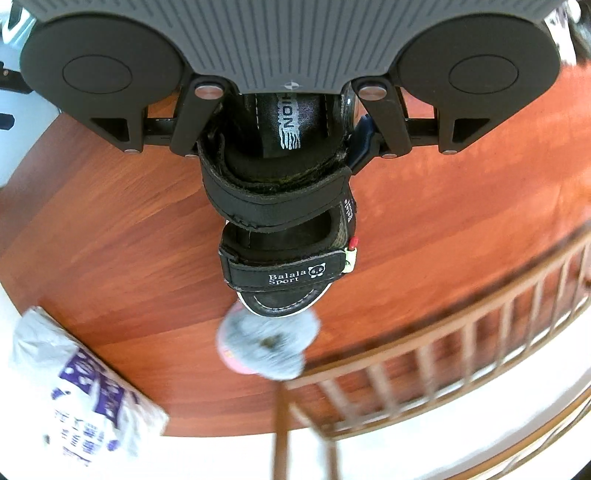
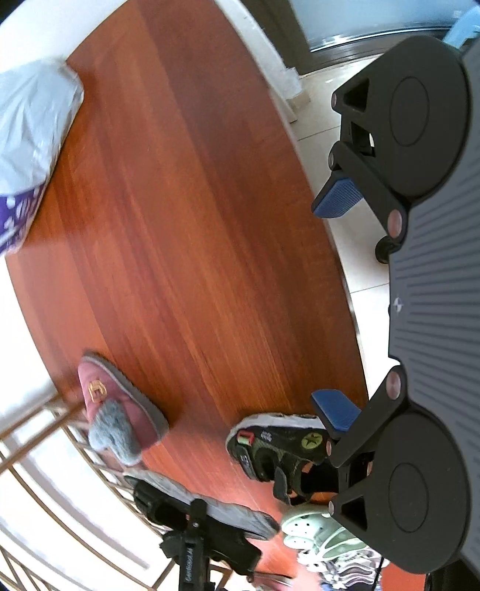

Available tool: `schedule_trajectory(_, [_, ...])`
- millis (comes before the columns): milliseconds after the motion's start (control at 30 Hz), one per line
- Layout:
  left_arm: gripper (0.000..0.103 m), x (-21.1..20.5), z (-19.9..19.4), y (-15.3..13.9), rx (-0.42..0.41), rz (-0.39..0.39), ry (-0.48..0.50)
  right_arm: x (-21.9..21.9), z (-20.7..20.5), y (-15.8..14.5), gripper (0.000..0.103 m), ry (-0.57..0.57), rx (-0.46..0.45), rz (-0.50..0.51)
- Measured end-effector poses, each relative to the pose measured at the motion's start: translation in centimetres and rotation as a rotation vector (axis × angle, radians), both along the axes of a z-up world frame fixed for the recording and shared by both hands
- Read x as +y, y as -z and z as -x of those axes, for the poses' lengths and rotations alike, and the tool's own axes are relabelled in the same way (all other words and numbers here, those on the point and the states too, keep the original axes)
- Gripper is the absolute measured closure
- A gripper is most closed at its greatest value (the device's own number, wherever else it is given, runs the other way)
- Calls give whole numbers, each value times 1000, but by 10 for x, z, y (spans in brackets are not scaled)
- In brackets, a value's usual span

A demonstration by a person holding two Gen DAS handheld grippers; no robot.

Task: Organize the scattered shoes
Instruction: 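Carry the black velcro sandal beside the other black sandal with the left tool, then lower the black sandal onto the table and open the left tool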

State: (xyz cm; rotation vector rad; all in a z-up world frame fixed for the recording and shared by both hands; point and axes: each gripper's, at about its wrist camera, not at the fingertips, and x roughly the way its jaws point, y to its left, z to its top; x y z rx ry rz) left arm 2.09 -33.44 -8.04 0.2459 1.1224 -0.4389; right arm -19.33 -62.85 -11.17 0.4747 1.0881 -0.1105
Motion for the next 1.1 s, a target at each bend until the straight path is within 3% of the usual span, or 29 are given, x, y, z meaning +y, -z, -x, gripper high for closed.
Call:
schedule_trajectory(333, [38, 38, 38, 29, 42, -33, -174, 6, -20, 3, 3, -131, 7, 4])
schedule_trajectory(900, [38, 33, 64, 78, 66, -129, -220, 9, -32, 8, 3, -233, 34, 28])
schedule_trajectory(1100, [37, 36, 63, 86, 84, -107, -240, 10, -36, 9, 3, -248, 36, 35])
